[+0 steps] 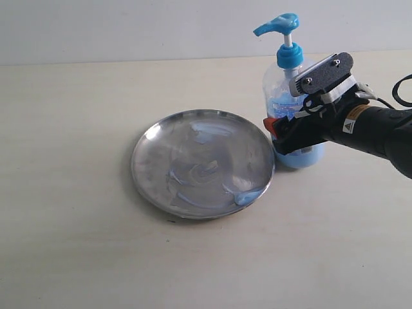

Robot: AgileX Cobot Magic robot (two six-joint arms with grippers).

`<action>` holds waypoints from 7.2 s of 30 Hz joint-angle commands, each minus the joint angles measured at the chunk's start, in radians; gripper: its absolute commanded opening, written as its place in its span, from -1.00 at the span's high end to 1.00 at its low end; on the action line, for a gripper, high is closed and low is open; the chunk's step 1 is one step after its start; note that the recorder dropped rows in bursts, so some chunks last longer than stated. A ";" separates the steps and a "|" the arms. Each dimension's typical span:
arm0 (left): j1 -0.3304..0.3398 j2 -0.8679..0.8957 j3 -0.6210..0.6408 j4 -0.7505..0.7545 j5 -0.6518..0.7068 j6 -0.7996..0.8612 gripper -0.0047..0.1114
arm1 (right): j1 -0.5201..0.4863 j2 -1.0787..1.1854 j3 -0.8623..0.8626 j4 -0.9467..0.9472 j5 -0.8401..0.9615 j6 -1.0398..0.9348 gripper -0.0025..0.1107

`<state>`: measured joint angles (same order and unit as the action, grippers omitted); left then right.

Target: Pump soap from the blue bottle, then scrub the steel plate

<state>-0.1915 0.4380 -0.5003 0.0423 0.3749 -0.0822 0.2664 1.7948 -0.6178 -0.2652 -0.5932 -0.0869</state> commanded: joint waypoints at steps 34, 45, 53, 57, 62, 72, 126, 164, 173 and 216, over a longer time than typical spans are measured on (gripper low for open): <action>-0.008 0.006 -0.013 -0.003 -0.006 0.000 0.92 | 0.001 -0.014 -0.017 0.010 -0.118 0.001 0.96; -0.008 0.226 -0.049 -0.227 0.037 0.066 0.92 | 0.001 -0.014 -0.017 0.010 -0.119 -0.019 0.96; -0.008 0.472 -0.245 -0.530 0.225 0.353 0.92 | 0.001 -0.014 -0.017 0.010 -0.119 -0.019 0.96; -0.008 0.580 -0.353 -0.609 0.317 0.416 0.92 | 0.001 -0.014 -0.017 0.010 -0.119 -0.019 0.96; -0.008 0.687 -0.473 -0.631 0.384 0.423 0.92 | 0.001 -0.014 -0.017 0.010 -0.119 -0.019 0.96; -0.008 0.837 -0.642 -0.686 0.450 0.457 0.92 | 0.001 -0.014 -0.017 0.010 -0.119 -0.019 0.96; -0.457 1.515 -1.441 -0.730 0.515 0.456 0.92 | 0.001 -0.014 -0.017 0.010 -0.119 -0.018 0.96; -0.493 1.579 -1.443 -0.661 0.398 0.456 0.92 | 0.001 -0.014 -0.017 0.010 -0.119 -0.018 0.96; -0.493 1.602 -1.443 -0.643 0.388 0.444 0.92 | 0.001 -0.014 -0.017 0.010 -0.119 -0.018 0.96; -0.495 1.650 -1.443 -0.644 0.492 0.443 0.92 | 0.001 -0.014 -0.017 0.010 -0.127 -0.026 0.96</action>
<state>-0.6799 2.0527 -1.9513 -0.6188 0.7964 0.3645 0.2664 1.7948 -0.6178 -0.2562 -0.5968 -0.1021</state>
